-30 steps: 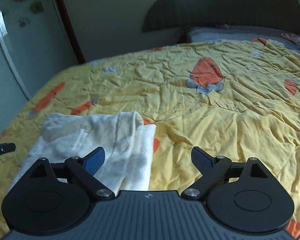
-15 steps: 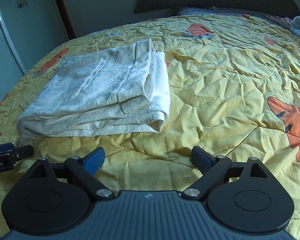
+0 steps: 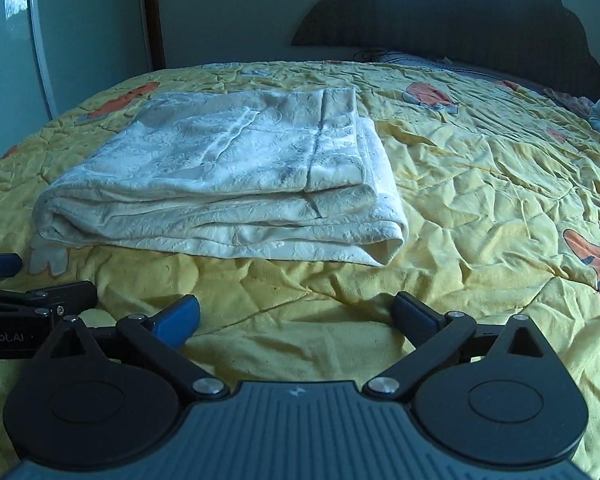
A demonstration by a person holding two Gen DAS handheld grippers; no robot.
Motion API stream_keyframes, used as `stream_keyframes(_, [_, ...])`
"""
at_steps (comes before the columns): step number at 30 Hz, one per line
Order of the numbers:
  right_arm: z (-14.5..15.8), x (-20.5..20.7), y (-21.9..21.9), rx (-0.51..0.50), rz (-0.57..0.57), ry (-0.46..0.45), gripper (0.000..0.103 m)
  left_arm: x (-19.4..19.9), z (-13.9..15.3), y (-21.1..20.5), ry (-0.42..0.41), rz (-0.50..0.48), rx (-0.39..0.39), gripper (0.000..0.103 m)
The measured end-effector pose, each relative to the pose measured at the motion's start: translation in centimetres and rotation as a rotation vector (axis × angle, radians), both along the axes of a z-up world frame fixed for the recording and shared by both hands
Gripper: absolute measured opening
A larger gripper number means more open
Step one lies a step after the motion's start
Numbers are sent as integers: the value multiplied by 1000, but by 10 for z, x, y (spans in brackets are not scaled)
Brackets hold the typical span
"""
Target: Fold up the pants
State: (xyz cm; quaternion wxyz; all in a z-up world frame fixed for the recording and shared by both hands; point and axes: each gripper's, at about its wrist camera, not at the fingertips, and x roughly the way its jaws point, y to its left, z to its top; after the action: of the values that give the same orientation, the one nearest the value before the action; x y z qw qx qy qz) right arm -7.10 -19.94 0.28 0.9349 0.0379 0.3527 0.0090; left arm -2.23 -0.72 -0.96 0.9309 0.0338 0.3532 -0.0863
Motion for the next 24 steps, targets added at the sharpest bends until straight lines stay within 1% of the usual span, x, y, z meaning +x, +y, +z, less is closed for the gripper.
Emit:
stream_keyframes(3, [0,1,1,-1,-5,-2,103,1,0,-2,-1,4,11,103])
stream_keyframes(24, [0,-1,1,-1,-9,-4,103,2,0,-1,3,-2,12,103])
